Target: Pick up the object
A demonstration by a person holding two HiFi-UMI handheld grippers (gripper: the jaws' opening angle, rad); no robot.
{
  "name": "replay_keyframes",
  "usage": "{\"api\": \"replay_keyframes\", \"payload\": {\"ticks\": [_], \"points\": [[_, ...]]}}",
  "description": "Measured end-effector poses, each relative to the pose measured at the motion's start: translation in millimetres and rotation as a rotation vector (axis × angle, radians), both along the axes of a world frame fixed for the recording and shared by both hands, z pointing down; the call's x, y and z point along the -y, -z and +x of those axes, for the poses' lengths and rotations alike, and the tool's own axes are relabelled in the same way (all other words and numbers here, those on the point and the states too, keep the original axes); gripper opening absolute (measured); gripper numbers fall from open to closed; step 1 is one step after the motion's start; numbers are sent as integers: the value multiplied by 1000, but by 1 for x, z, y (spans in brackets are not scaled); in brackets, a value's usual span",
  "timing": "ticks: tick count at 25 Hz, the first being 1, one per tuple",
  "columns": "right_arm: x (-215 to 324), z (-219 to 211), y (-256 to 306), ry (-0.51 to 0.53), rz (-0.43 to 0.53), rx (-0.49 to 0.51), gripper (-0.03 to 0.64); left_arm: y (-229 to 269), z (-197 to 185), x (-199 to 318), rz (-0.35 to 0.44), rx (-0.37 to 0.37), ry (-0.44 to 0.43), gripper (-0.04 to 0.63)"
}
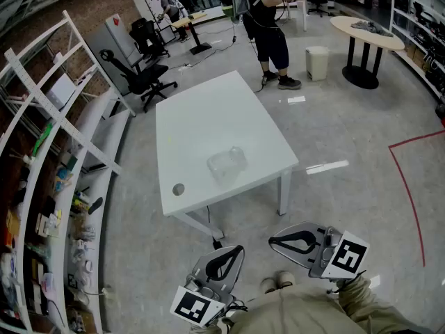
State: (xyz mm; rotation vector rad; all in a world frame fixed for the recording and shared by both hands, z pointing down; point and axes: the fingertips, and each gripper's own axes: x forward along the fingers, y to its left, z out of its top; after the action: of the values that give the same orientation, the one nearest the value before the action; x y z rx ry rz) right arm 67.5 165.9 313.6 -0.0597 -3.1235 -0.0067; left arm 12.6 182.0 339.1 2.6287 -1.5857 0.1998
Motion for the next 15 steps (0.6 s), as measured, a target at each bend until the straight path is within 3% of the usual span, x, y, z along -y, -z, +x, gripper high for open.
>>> {"api": "replay_keyframes", "payload": {"ticks": [15], "points": [[67,4,-20,8,-8,-20,5,-14,7,72,13,-21,10,5]]}}
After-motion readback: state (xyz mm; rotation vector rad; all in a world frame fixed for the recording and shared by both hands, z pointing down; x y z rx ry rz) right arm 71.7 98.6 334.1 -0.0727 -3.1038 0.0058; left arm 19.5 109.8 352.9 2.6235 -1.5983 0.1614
